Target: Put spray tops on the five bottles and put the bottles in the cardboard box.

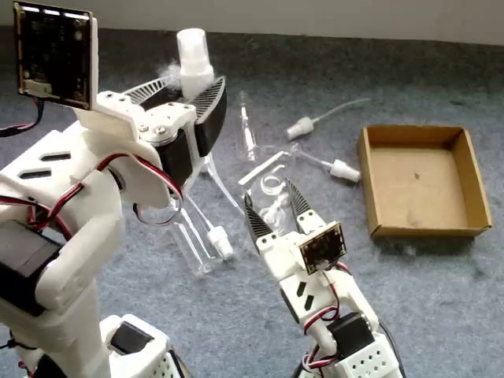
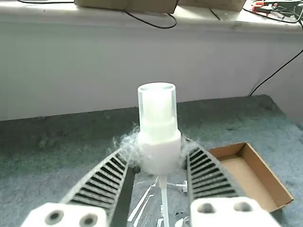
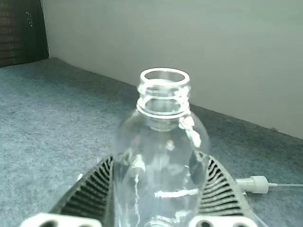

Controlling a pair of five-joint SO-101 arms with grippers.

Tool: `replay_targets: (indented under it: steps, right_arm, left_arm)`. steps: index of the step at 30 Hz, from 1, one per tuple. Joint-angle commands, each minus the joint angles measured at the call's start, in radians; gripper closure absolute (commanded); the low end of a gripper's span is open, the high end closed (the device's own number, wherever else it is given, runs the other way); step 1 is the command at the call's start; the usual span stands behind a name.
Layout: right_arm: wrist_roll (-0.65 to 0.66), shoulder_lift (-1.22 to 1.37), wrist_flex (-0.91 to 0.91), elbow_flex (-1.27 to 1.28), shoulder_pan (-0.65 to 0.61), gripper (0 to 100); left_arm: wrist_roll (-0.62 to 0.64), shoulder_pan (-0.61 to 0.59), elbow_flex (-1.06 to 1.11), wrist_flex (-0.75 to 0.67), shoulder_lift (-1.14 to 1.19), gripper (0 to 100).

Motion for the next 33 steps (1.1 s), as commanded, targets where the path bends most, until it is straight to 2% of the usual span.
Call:
replay_targets:
  steps: [1,10,14,18,25,33]
  right_arm:
    - [-0.009,-0.013,0.044,0.147,-0.012,90.3]
    - [-0.009,-0.013,0.048,0.147,-0.012,90.3]
    - [-0.009,-0.013,0.048,0.147,-0.012,90.3]
    - [-0.009,-0.013,0.048,0.147,-0.012,90.3]
    - [-0.009,-0.008,0.05,0.147,-0.012,90.3]
    - [-0.009,-0.008,0.05,0.147,-0.01,90.3]
  left_arm:
    - [0.014,0.05,0.111,-0.094,-0.013,100]
    - [0.008,0.099,0.331,-0.341,-0.015,100]
    - [0.008,0.099,0.398,-0.408,-0.071,100]
    - [0.006,0.091,0.539,-0.532,-0.136,100]
    - [-0.126,0.124,0.842,-0.776,-0.291,100]
    - [-0.265,0.219,1.11,-0.904,-0.479,100]
